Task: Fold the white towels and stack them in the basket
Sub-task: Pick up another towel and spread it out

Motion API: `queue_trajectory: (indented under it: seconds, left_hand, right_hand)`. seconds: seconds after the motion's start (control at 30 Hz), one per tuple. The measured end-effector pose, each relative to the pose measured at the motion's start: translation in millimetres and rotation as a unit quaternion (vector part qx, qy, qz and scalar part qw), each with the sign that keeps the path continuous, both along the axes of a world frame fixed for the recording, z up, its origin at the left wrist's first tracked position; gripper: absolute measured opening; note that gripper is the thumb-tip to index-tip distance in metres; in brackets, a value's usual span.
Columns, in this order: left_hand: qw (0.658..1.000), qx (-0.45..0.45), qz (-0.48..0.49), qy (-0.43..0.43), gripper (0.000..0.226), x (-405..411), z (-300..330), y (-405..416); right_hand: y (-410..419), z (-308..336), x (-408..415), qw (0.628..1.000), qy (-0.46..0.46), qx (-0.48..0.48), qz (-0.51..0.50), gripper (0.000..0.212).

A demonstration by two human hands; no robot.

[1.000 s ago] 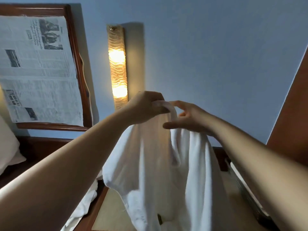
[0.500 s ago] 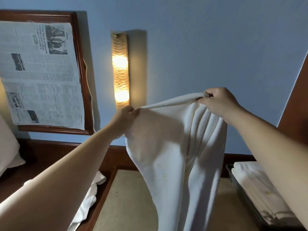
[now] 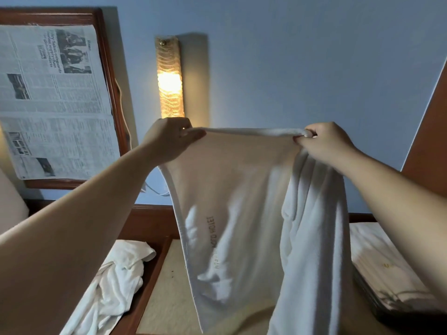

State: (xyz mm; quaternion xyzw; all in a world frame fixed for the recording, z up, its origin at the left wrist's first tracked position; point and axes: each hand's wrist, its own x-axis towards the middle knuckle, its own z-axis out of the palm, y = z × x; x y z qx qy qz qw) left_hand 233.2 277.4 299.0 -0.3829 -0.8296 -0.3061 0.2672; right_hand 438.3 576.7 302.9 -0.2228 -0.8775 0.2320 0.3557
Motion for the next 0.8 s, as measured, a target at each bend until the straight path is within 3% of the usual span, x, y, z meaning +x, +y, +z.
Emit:
queue_trajectory:
  seconds: [0.23, 0.4, 0.57, 0.67, 0.73, 0.8]
  left_hand:
    - [0.999, 0.009, -0.012, -0.036, 0.03, 0.3, -15.1, 12.7]
    - [0.995, 0.01, -0.03, -0.089, 0.021, 2.9, -21.3, 22.6]
    - [0.98, -0.029, -0.11, -0.165, 0.046, 31.0, -17.2, 44.7]
    - [0.982, -0.052, -0.138, -0.116, 0.061, 53.9, -17.2, 69.0]
    - [0.987, -0.078, -0.124, -0.071, 0.053, 62.0, -13.5, 81.1]
    - [0.988, -0.088, -0.115, -0.061, 0.045, 66.6, -7.7, 85.8]
  right_hand:
    - [-5.1, -11.0, 1.4, 0.999, 0.006, -0.043, 0.013, 0.036]
    - [-7.5, -18.3, 2.9, 0.997, -0.016, -0.073, 0.016, 0.022]
    - [-22.4, -20.2, -4.4, 0.993, -0.043, -0.059, 0.097, 0.026]
    - [-36.5, -15.4, -9.0, 0.982, -0.076, -0.056, 0.164, 0.027]
    - [-38.0, -12.0, -10.2, 0.974, -0.099, -0.063, 0.192, 0.017]
    - [-34.5, -11.1, -9.7, 0.971, -0.099, -0.079, 0.205, 0.02]
